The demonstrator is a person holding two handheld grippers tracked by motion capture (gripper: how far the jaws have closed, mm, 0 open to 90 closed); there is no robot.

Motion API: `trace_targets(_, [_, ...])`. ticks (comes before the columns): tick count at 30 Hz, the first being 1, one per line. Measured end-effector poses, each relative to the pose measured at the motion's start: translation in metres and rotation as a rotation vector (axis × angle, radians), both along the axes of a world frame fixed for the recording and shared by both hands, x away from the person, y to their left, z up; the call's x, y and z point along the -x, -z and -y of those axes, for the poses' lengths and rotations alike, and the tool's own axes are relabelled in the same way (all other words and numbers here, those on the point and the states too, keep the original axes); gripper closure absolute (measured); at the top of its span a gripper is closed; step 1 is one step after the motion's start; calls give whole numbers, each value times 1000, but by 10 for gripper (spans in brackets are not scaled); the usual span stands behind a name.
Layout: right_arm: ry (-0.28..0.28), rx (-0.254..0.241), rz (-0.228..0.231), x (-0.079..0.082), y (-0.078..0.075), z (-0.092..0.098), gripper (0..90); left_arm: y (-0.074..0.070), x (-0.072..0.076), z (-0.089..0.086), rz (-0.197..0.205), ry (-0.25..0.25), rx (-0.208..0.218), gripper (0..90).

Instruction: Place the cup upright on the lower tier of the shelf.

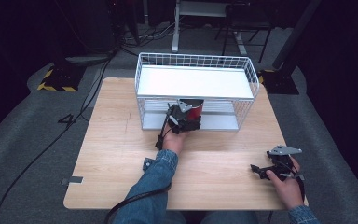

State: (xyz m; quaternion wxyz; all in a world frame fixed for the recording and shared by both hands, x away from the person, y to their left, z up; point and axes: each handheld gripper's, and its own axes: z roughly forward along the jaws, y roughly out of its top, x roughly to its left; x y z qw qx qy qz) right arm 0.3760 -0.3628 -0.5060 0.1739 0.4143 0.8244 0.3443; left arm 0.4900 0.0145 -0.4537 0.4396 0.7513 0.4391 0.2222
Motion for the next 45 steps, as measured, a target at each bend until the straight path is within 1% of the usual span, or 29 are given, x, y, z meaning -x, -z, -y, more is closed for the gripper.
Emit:
trace_targets(3, [-2,0,0,0,0,0,0,5,-5,2,6,-15,-4,175])
trace_targets(4, [-3,0,0,0,0,0,0,6,-7,2,14,-7,-16,174])
trace_targets(5, [-5,1,0,-1,0,0,0,7,-10,2,21,17,-15,175])
trace_targets(6, [-3,0,0,0,0,0,0,8,-13,1,24,63,-7,174])
trace_targets(7, [-4,1,0,-1,0,0,0,8,-10,5,20,-19,4,174])
trace_targets(8, [-3,0,0,0,0,0,0,9,-13,5,19,21,5,174])
trace_targets(9, [-3,0,0,0,0,0,0,9,-14,6,19,12,4,174])
trace_targets(10, [-5,1,0,-1,0,0,0,10,-14,9,21,-24,11,174])
trace_targets(12, [-4,0,0,-1,0,0,0,10,-15,11,20,-47,10,174])
trace_targets(13, [-4,1,0,-1,0,0,0,11,-17,12,10,-24,15,174])
trace_targets(14, [-4,1,0,-1,0,0,0,12,-19,12,12,-12,13,174])
trace_targets(15, [-3,0,0,-1,0,0,0,12,-20,13,6,-14,19,174])
trace_targets(17, [-3,0,0,-1,0,0,0,13,-22,15,5,-32,10,173])
trace_targets(19, [-5,1,0,-1,0,0,0,15,-24,16,0,-33,15,173])
trace_targets(21, [-4,0,0,-1,0,0,0,17,-26,16,-25,-41,20,172])
trace_targets(22, [-4,0,0,-1,0,0,0,18,-27,16,-31,-50,25,172])
trace_targets(24, [-4,0,0,-1,0,0,0,20,-28,16,-42,-55,19,172])
trace_targets(25, [-5,1,0,-1,0,0,0,21,-29,16,-46,-51,15,172])
trace_targets(27, [-5,1,0,-1,0,0,0,22,-29,16,-35,-64,7,171])
trace_targets(31, [-5,1,0,-1,0,0,0,22,-30,16,-43,-70,24,165])
trace_targets(33, [-4,0,0,-1,0,0,0,23,-30,17,-36,-54,13,160])
trace_targets(34, [-4,1,0,-1,0,0,0,23,-30,17,-33,-43,14,147])
trace_targets(37, [-4,0,0,-1,0,0,0,22,-29,17,-29,-36,14,147])
trace_targets(40, [-4,0,0,0,0,0,0,22,-28,14,-34,-22,30,141])
trace_targets(42, [-3,0,0,0,0,0,0,22,-28,12,-28,-18,33,134])
trace_targets(43, [-3,0,0,0,0,0,0,23,-27,11,-20,-16,34,123])
trace_targets(44, [-4,0,0,0,0,0,0,24,-27,9,-12,-1,51,88])
trace_targets(45, [-3,0,0,0,0,0,0,24,-26,8,-10,-3,64,49])
